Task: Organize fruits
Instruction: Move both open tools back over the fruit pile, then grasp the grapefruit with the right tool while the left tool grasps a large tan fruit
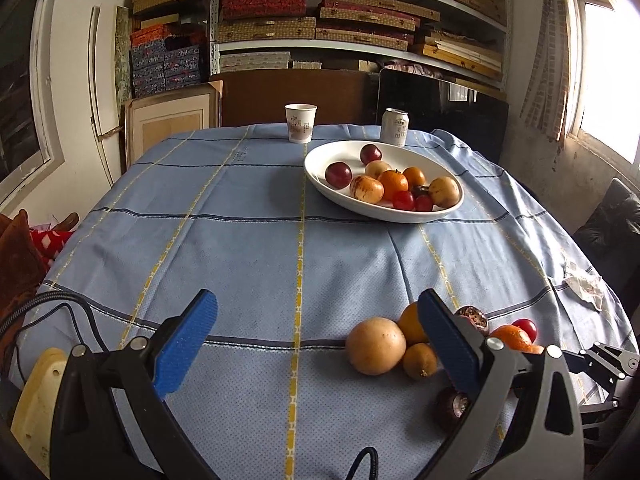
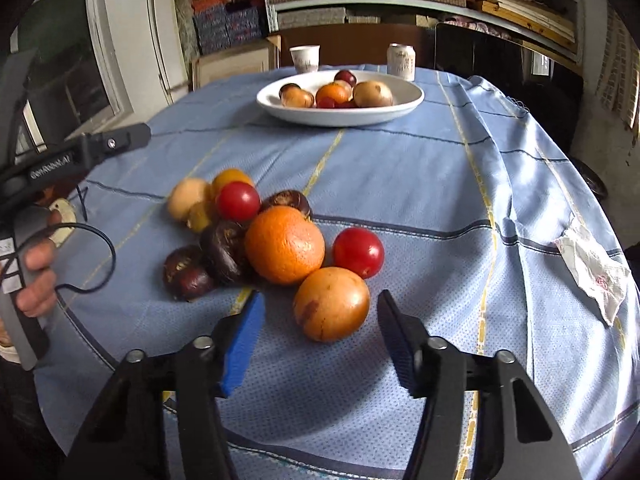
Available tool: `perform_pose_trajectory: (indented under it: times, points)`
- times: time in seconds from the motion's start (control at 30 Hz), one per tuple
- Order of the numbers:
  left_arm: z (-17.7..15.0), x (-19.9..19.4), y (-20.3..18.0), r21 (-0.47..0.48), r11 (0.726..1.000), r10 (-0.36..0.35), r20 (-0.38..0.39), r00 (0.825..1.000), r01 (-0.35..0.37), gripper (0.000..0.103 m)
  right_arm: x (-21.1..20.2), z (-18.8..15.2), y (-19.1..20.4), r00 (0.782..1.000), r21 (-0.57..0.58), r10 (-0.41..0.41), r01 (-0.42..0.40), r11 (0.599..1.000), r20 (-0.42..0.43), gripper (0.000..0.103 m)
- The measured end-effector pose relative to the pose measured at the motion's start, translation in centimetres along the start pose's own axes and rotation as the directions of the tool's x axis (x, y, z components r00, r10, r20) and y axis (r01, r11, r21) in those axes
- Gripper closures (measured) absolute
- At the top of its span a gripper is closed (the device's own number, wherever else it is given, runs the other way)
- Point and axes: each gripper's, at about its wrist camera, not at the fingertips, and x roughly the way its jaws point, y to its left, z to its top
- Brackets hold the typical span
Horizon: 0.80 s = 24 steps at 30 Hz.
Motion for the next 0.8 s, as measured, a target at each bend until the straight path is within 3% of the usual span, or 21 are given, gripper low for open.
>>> perform_pose_trajectory:
  times: [0.37,0.8]
  points:
    - [-0.3,0.2,-0.1,0.001,1.000,-0.009,-0.014,1.000,0.009,0.005,0.6,0.2,0.1,0.999,-0.004,-0.039,0.039,0.999,-0.030,0.060]
    - [-0.6,0.6,0.1,0.006,1.000,-0.006,-0.022,1.000,0.007,0.005,1.2,0.5,0.2,0.998,-0.011,-0.052,0.052,0.999,-0.045,0.063]
